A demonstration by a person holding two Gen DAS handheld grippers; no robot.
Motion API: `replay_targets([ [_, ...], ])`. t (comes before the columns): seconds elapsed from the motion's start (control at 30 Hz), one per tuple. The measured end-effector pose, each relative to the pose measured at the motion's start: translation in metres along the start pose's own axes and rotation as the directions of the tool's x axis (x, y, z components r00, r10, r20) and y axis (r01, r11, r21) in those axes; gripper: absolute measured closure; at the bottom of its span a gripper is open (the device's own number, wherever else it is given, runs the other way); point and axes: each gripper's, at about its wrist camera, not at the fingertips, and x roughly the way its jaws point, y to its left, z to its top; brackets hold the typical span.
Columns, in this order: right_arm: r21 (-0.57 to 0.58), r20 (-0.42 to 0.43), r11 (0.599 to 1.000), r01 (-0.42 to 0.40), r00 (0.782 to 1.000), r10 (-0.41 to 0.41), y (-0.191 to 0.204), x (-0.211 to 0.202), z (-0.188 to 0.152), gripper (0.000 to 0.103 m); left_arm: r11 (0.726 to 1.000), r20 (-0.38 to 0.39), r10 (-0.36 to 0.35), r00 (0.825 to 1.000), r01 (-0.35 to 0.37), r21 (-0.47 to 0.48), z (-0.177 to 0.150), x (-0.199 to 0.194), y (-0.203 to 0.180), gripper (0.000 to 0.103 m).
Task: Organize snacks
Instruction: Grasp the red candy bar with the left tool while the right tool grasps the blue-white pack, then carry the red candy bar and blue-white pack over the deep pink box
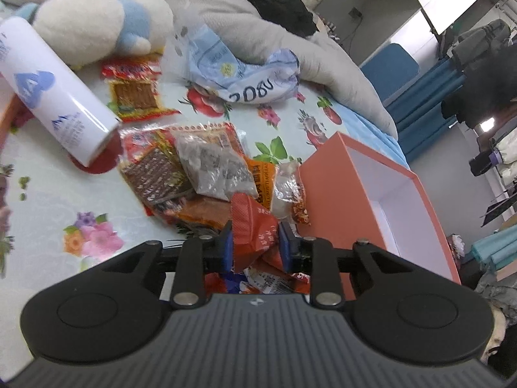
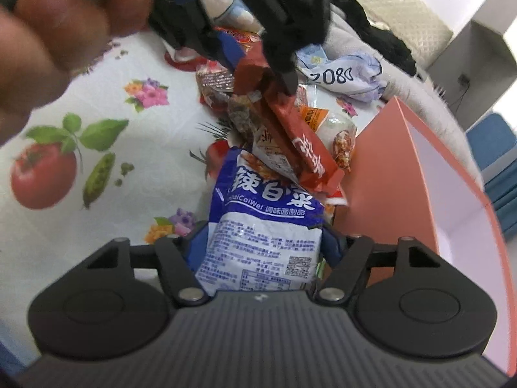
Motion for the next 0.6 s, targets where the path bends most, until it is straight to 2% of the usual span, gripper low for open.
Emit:
replay_targets([
  [0.13,0.041,0.006,0.999,-0.027,1.0,0.026,-0.008,-0.012,-0.005,0.037,0.999,0.029,0.032,0.999,-0.031,-0.016,-0.009,-0.028,-0.001,0.072],
  [0.33,0.177,-0.004,0.976,-0.131,0.991,0.134,-0.021,-0.031,-0.013,0.038,0.994,0.086,0.105,0.991,-0.104,-0.016,-0.029,-0.078,-0.001,0.072],
  [0.43,0.266,-0.01,0.949,-0.169,0.984,0.178,-0.027,-0.039,-0.014,0.038,0.99,0.109,0.142,0.984,-0.141,-0.011,-0.047,-0.102,0.002,0.072],
  [0.6,0.323,0.008,0.921,-0.216,0.974,0.226,-0.032,-0.058,-0.022,0.039,0.982,0.106,0.186,0.977,-0.18,-0.062,-0.085,-0.134,0.014,0.072],
])
